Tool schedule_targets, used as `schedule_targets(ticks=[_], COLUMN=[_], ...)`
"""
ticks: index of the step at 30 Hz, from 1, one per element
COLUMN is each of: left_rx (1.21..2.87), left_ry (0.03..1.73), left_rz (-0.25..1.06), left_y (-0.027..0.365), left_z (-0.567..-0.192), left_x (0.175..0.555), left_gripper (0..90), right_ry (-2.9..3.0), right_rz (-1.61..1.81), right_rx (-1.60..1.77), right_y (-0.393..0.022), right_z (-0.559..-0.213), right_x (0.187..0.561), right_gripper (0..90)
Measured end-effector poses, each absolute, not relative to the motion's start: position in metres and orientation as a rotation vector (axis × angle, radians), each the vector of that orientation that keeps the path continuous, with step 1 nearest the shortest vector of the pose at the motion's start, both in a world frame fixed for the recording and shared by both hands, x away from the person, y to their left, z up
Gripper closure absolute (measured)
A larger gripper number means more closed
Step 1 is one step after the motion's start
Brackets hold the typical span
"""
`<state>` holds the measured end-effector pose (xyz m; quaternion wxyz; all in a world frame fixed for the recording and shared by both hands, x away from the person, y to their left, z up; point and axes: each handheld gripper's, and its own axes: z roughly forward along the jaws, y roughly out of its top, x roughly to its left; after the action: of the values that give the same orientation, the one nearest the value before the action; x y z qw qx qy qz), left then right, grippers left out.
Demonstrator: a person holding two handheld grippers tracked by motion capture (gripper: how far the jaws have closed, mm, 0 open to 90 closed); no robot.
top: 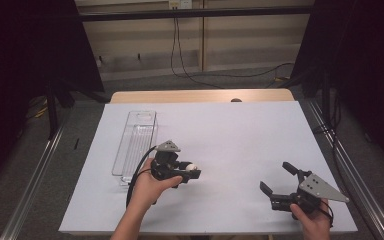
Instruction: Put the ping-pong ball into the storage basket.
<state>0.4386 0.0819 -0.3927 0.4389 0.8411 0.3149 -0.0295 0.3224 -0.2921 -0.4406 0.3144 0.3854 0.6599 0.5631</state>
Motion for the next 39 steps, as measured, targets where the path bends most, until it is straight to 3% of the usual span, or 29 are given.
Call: schedule_targets(ticks=[39], left_rx=[2.072], left_ry=[0.827], left_rz=[-0.037], left_y=[0.095], left_z=[-0.386], left_x=[0.443], left_gripper=[51.2], right_ry=[1.741], right_rz=[1.488], right_rx=[1.016], right_y=[-0.292], right_z=[-0.440], right_x=[0.322], right_gripper=[0.8])
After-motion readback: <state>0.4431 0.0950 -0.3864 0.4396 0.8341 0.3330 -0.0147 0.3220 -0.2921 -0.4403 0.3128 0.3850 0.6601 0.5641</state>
